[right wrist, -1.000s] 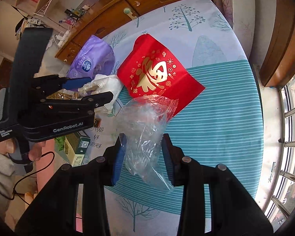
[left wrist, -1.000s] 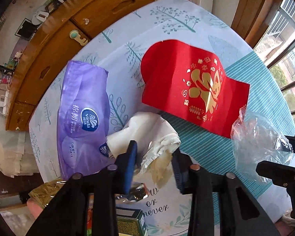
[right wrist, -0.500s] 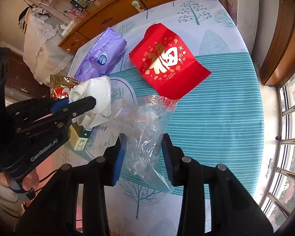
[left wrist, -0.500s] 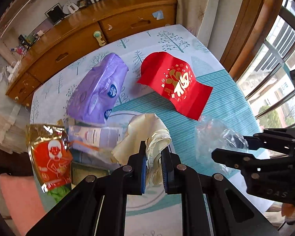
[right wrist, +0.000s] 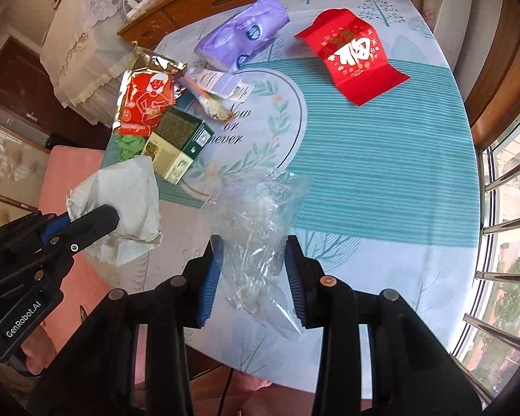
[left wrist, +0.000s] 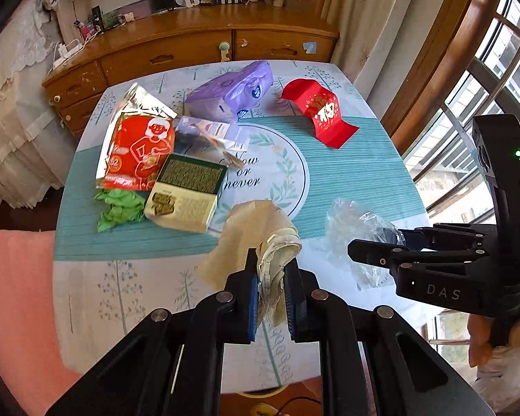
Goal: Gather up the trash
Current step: 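Carry the clear bag and cream wrapper down over the trash bin with both tools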
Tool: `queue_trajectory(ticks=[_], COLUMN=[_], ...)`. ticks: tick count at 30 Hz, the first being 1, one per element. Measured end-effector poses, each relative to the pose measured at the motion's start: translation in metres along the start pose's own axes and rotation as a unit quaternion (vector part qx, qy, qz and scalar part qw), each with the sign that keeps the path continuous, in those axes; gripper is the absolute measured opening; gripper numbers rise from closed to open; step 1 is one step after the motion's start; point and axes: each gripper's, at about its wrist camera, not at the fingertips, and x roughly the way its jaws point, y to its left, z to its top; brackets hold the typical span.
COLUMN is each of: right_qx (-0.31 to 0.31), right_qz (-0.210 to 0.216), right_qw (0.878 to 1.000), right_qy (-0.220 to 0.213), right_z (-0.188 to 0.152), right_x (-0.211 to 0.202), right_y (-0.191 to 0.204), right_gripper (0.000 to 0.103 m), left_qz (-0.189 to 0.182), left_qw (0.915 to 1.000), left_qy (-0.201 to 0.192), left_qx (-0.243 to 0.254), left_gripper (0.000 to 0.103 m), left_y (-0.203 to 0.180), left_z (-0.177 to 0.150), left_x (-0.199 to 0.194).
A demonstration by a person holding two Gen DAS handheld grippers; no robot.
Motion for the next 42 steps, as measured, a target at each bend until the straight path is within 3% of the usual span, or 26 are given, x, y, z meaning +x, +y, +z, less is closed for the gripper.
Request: queue_trajectory(ticks=[12,18,24,31,42], right_qx=[-0.006,-0.003,-0.005,-0.027,-0.043], right_qz=[-0.033,-0.045,-0.06,-0.082,-0.111], right_qw=[0.999,0.999,0.998,0.995,0.988], right_qy=[-0.028,-0.025,-0.001,0.045,0.102], right_z=[-0.144,-0.212,-0.255,-0.292,-0.339], right_x=[-0.017,-0.015,-0.014,0.006,0.101], right_y=[0.12,0.151,0.165,0.169,0.139], right_gripper=[0.032,0.032,0.032,0.032,0.032], left_qz=[-0.034,-0.047,-0.064,-0.075,-0.053], left_qw=[0.9993,0.9988,0.9964,0.9908,0.9832], left_qy=[-0.015,0.006,0.037,0.077,0.126], left_qx=[-0.001,-0.016,-0.041,-0.082,-0.121], left_gripper=[0.012,0.012,0.012,0.012,0.012], left_y=[0.052,0.074,0.084,0.086,0.094], left_z=[-0.158,-0.233,-0.28,-0.315,-0.357], left_x=[-0.075,-0.088,-0.086,-0.046,0.066])
